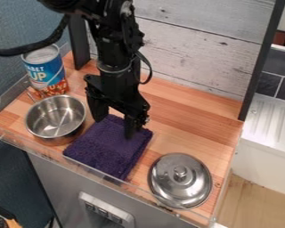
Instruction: Put the silver lid on the silver pot
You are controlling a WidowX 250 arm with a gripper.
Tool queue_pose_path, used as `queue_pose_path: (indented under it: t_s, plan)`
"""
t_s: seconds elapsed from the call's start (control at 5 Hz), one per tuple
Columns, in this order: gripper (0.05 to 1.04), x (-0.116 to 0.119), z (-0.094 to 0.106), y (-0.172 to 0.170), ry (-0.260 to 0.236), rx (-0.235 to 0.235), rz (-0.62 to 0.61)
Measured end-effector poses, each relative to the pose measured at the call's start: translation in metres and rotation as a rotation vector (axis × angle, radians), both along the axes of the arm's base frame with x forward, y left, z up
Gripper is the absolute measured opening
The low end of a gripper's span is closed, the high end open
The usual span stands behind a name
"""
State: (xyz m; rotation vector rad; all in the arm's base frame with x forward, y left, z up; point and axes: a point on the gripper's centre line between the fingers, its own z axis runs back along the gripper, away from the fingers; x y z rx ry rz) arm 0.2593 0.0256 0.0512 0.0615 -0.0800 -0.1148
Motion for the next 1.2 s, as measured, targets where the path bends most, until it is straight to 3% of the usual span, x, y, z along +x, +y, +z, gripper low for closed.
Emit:
queue_pose_path:
  t_s: [0.2,0.6,1.0,1.2]
  plan:
    - [0.999,-0.003,-0.007,-0.002,0.027,-0.006,0.001]
    - [0.999,-0.006,-0.013,-0.073,0.015,-0.029,-0.193]
    - [0.999,-0.016,-0.042,-0.117,0.062,-0.076,-0.264]
    - [1.001,-0.01,-0.053,-0.126,0.072,-0.104,-0.251]
